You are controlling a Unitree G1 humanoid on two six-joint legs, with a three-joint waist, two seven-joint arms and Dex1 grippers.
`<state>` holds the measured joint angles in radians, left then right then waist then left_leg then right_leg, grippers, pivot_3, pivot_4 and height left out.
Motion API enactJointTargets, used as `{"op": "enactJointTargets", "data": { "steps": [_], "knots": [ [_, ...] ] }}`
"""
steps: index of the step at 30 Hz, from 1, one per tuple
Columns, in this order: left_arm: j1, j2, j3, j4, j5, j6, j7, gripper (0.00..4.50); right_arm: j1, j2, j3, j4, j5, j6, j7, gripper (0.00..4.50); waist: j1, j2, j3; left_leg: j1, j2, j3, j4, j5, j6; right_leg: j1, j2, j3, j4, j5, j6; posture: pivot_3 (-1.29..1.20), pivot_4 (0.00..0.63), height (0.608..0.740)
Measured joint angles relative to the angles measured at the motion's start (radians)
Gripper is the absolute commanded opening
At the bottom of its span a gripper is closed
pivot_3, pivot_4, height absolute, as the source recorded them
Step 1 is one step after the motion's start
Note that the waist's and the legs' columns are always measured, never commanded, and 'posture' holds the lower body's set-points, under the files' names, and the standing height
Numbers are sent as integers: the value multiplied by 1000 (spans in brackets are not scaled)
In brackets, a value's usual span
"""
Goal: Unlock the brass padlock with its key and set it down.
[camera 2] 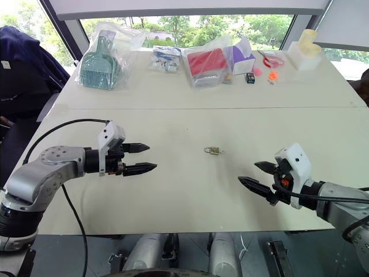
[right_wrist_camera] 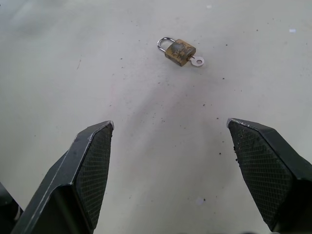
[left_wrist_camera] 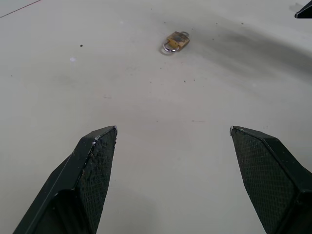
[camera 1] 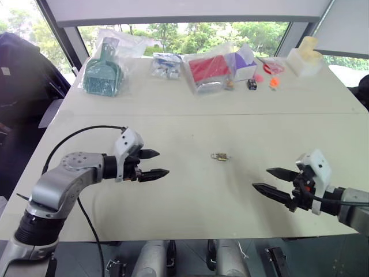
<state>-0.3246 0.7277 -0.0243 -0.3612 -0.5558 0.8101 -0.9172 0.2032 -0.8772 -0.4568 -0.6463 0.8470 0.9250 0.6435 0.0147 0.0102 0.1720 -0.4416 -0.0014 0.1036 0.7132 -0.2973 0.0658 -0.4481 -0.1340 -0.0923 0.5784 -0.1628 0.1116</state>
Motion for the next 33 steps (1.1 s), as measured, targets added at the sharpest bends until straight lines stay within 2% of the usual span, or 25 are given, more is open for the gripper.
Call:
{"op": "enactJointTargets", "data": {
  "steps": [17, 22, 25, 29, 33],
  "knots": [
    [-8, -8, -3, 30, 9, -29, 2, 3852, -29, 4, 35, 1, -9, -5, -11, 3862, 0, 0, 0, 0, 0, 0, 0, 0, 0, 0, 0, 0, 0, 0, 0, 0, 150, 735],
    [-131, 15, -81, 149, 121, -150, -45, 3852, -99, 29, 86, 21, -14, -8, -27, 3862, 2, 0, 0, 0, 0, 0, 0, 0, 0, 0, 0, 0, 0, 0, 0, 0, 150, 735],
    [-256, 5, -166, 298, 224, -280, -105, 3852, -109, 35, 97, 45, -34, -11, -42, 3862, 10, 0, 0, -1, -1, 1, 0, 1, 0, -1, 0, 0, 0, 0, 0, 0, 150, 735],
    [-432, -84, -248, 487, 306, -406, -200, 3852, -96, 42, 84, 55, -48, -17, -56, 3862, 28, 0, 0, -2, -1, 1, 1, 2, 3, -1, 0, 0, 0, 0, 0, 0, 150, 735],
    [-632, -297, -340, 762, 377, -565, -285, 3852, -76, 82, 61, 45, -61, -24, -96, 3862, 45, -1, 0, -1, -2, 1, 4, 1, 6, 2, -1, 0, -1, 0, 0, 0, 150, 735]
  ]
}}
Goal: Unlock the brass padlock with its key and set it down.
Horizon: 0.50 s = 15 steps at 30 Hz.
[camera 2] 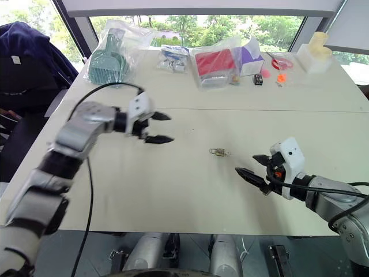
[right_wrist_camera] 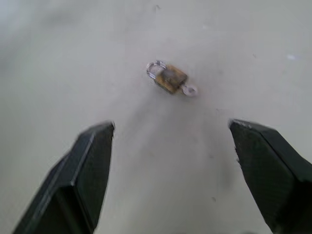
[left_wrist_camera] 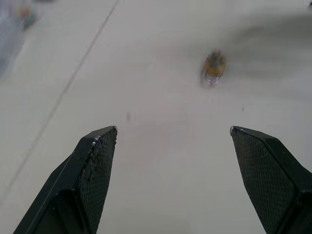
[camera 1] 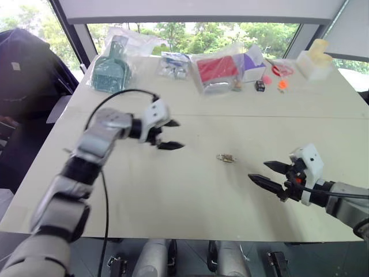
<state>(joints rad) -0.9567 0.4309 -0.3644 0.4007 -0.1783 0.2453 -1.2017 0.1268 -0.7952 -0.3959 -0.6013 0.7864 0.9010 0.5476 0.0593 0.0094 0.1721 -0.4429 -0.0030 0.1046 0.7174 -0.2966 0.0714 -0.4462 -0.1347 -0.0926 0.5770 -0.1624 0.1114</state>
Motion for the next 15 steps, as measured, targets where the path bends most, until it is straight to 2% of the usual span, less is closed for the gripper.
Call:
{"op": "enactJointTargets", "data": {
  "steps": [3, 8, 15],
  "knots": [
    [-77, -133, -58, 218, 66, -116, -52, 3852, 22, 42, -1, -25, -26, -19, -43, 3862, -3, 0, 0, 0, 0, 0, 0, -1, 1, -1, 0, 0, 0, 0, 0, 0, 150, 735],
    [-154, -309, -84, 546, 153, -228, -53, 3852, 26, 120, 1, -29, -71, -44, -135, 3862, -19, -1, 0, 0, 0, 0, -1, -1, 1, -1, 0, 0, 1, 0, 0, 0, 150, 735],
    [-212, -423, -70, 749, 228, -308, 22, 3852, 36, 168, 8, -74, -79, -55, -189, 3862, -20, -1, 0, 0, 1, -1, -1, -1, 2, -1, 0, 0, 1, 0, 1, 0, 150, 735]
  ]
}}
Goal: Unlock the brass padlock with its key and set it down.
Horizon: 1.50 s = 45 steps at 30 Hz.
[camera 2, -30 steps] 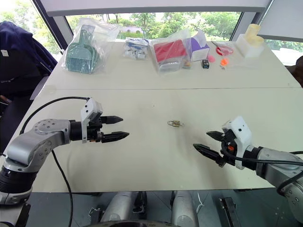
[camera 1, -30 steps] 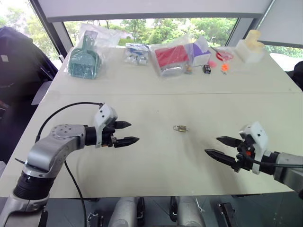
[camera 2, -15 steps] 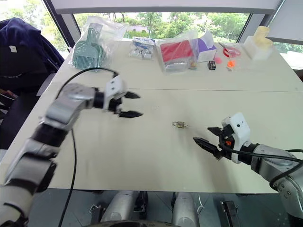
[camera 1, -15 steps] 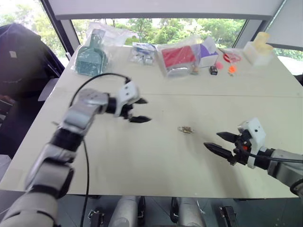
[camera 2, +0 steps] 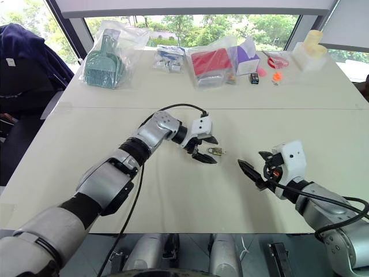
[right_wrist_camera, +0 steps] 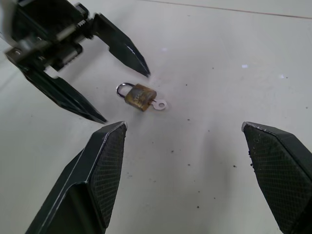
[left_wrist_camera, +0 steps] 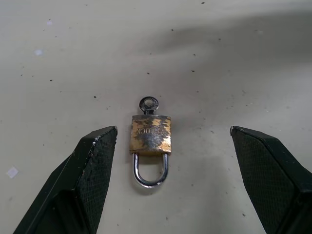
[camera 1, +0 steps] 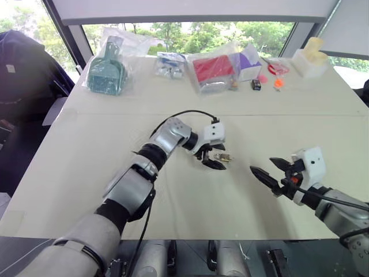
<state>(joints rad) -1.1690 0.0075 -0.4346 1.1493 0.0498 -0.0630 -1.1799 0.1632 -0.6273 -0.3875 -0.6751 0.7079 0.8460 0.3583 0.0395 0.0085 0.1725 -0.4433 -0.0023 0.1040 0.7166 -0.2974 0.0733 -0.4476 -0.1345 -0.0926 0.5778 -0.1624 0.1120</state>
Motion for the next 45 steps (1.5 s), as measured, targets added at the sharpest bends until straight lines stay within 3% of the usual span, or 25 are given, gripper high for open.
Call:
{"op": "enactJointTargets", "data": {
  "steps": [4, 7, 13, 14, 19, 22, 27, 34, 39, 45],
  "knots": [
    [-15, -24, 1, 48, 50, -17, 49, 3852, 2, 6, 3, 0, -7, -1, -14, 3862, 2, 0, 0, 0, 0, 0, 1, 0, 0, 1, 0, 0, 0, 0, 0, 0, 150, 735],
    [-20, -35, 6, 57, 73, -17, 64, 3095, 7, 12, 3, 0, -10, -3, -18, 3923, 2, 0, -1, 1, 0, 0, 1, 0, 0, 2, 0, 0, 0, 0, 0, 0, 150, 735],
    [-20, -50, 18, 61, 99, -19, 86, 918, -1, 13, 23, 0, -17, -4, -18, 3923, 1, -1, -1, 2, 0, -1, 1, 0, 0, 3, 0, 0, 0, 0, 0, 0, 150, 735],
    [-20, -51, 18, 61, 104, -22, 90, 767, -6, 13, 24, 0, -17, -4, -18, 3923, 1, -1, -1, 2, 0, -1, 1, 0, 0, 3, 0, 0, 0, 0, 0, 0, 150, 735],
    [-18, -32, 20, 47, 130, -66, 101, 767, -40, 33, 27, 4, 3, 6, -28, 3923, -2, -1, -1, 2, 0, -1, 1, 0, 0, 3, 0, 0, 0, 0, 0, 0, 150, 735],
    [6, 43, 70, -3, 111, -135, 113, 767, -130, 145, 9, 31, 102, 22, -89, 3923, -21, -1, -1, 1, 2, 0, 0, 0, 0, 0, 0, 0, 2, 0, 0, 0, 150, 735],
    [91, 171, 208, -315, -32, -178, 38, 767, -266, 305, 6, 70, 307, 28, -208, 3923, -28, 0, -1, 0, 2, 0, -3, 1, -2, -4, 0, 0, 5, 2, 3, 0, 150, 735],
    [300, 280, 238, -747, -103, -71, 50, 767, -425, 471, 59, 168, 415, -28, -354, 3923, -25, 1, -1, 0, 0, 0, -1, 1, -2, -1, -1, 0, 4, 2, 2, 0, 150, 735],
    [309, 289, 248, -880, -117, -26, 107, 767, -446, 471, 102, 196, 437, -36, -378, 3923, -29, 1, -1, 1, -1, 0, -1, 1, -2, 1, 0, 0, 4, 2, 2, 0, 150, 735],
    [332, 294, 247, -896, -124, -24, 121, 767, -446, 448, 114, 207, 462, -35, -379, 3923, -31, 1, -1, 2, 0, 0, -1, 5, -8, 1, 1, 0, 4, 2, 3, 0, 150, 735]
  ]
}}
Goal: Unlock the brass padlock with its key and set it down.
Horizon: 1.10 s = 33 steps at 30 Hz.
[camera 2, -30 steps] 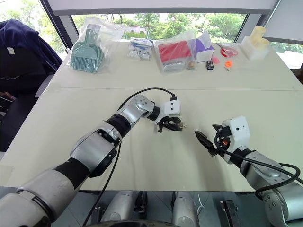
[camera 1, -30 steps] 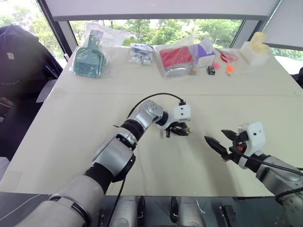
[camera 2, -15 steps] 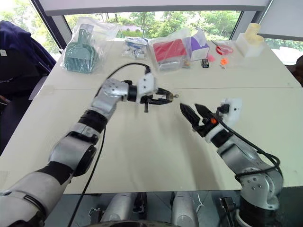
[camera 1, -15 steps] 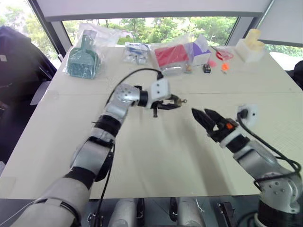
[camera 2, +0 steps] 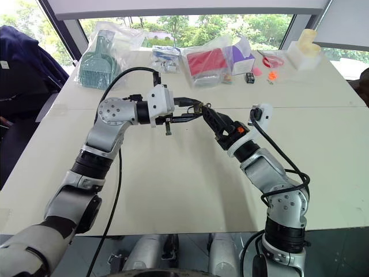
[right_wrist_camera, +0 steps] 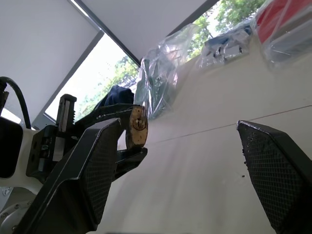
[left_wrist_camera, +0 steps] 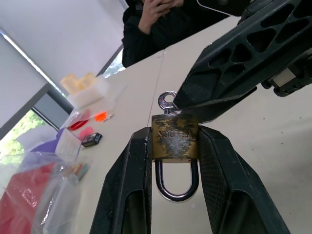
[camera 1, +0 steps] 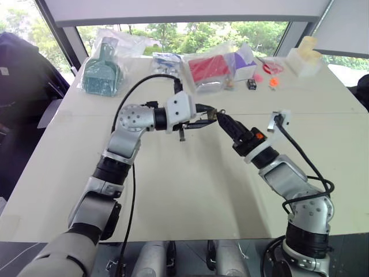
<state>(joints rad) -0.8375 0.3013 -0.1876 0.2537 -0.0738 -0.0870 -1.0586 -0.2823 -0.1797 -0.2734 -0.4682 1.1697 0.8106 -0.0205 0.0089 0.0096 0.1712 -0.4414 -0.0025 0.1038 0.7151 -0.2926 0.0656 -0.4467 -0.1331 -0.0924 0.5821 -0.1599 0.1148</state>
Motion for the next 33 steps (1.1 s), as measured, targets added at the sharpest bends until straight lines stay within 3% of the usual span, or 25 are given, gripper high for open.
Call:
{"op": "enactJointTargets", "data": {
  "steps": [1, 3, 9, 22, 33],
  "knots": [
    [1, 0, -1, 0, 0, 0, 0, 767, 0, 0, 1, 0, 5, -3, -2, 3923, 1, 0, 0, 0, 0, 0, 0, 0, 0, 0, 0, 0, 0, 0, 0, 0, 150, 735],
    [1, 0, -2, 0, 0, -5, 2, 767, 0, 0, 2, 0, 15, -10, -6, 3084, 2, 0, 0, 0, 0, 0, 0, 0, 1, 0, 0, 0, 0, 0, 0, 0, 150, 735],
    [0, -9, -10, 7, 0, -15, 14, 767, 1, 2, 26, -6, 40, -18, -13, 103, 0, 0, 0, 0, 0, 0, 0, 0, 0, 0, 0, 0, 0, 0, 0, 0, 150, 735],
    [6, 0, -28, 40, 97, -272, 130, 767, -1, 57, 44, -9, 115, -100, -82, 38, 2, 0, 0, 0, 0, 0, 0, 0, 0, 1, 0, 0, 0, 0, 0, 0, 150, 735],
    [0, 13, -34, 147, 412, -691, 467, 767, -85, 121, 42, 24, 229, -175, -231, 38, 4, 0, 0, 0, 0, 0, 0, 0, 0, 1, 0, 0, 0, 0, 0, 0, 150, 735]
  ]
}}
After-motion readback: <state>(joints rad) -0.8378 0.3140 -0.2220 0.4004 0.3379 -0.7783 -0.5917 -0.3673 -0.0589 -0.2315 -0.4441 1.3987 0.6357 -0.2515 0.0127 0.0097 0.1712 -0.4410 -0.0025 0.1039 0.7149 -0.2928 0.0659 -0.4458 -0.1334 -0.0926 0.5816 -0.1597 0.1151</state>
